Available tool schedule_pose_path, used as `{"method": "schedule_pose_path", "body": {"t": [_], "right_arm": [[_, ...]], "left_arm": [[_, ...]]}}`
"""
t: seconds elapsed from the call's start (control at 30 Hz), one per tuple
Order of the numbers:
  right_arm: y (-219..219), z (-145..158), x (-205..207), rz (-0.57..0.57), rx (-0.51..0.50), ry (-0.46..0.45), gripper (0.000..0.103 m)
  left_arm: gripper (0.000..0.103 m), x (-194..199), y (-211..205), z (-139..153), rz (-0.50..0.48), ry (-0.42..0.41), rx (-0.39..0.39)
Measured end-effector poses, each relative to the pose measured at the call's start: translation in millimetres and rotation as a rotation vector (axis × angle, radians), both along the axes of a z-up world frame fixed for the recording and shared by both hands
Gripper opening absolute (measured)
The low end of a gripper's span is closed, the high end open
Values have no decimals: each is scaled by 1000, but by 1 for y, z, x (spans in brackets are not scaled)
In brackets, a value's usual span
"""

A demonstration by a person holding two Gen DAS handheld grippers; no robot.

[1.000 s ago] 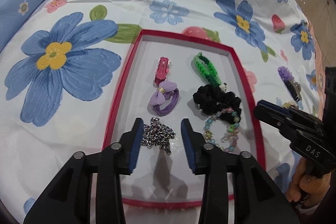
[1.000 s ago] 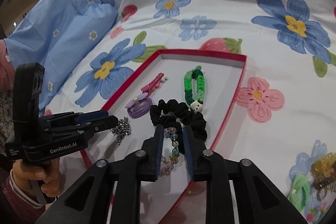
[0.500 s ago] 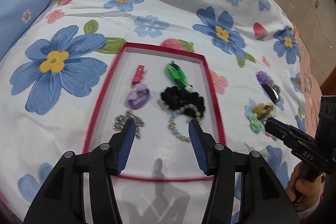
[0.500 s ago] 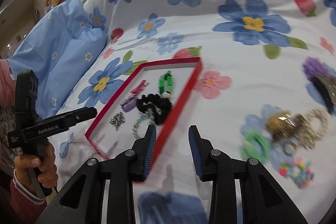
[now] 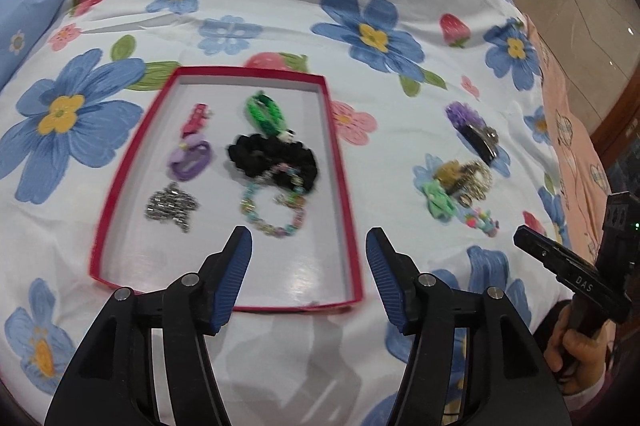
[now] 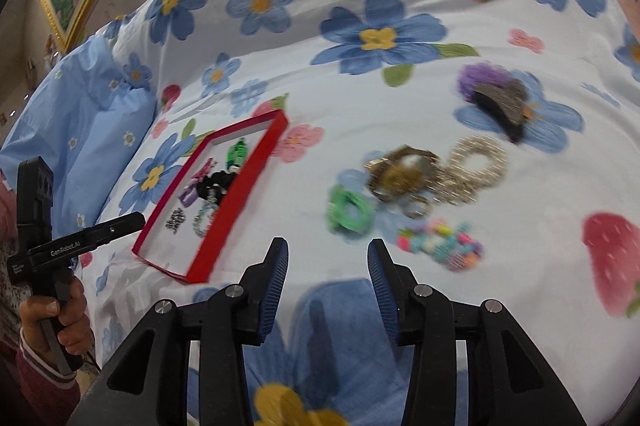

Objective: Organize jewelry
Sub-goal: 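Grasp the mint-green bow tie with the left tool while the right tool grasps the pastel bead bracelet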

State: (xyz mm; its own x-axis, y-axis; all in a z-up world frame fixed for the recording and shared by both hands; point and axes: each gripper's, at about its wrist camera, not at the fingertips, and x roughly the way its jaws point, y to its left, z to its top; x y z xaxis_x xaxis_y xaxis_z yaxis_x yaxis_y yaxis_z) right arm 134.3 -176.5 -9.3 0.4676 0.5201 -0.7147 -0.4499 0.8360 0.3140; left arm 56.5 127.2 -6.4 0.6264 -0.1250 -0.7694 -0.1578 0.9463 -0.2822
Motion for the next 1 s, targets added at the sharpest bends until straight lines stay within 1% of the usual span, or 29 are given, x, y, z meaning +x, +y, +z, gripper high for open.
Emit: {"method": "schedule_pose_path", "body": {"t": [0.1, 0.27, 0.53, 0.73, 0.87, 1.0], "right_arm": [[-15, -3, -2, -26, -4, 4, 45], [-36, -7, -4, -63, -13, 2, 47], [-53, -11, 3, -91, -1, 5, 51], [-53, -16, 10, -81, -9, 16, 51], [-49, -21, 17, -51, -31, 21, 58], [-45, -25, 25, -24, -67, 16, 58]], "left_arm": [[59, 4, -16, -2, -31, 10, 0], [62, 9, -38, -2, -75, 16, 9], [64, 25, -68, -2, -136, 28, 26], [65, 42, -88, -6, -180, 39, 50], [65, 58, -98, -11, -208, 49, 57], [65, 75, -106, -18, -232, 62, 58]]}}
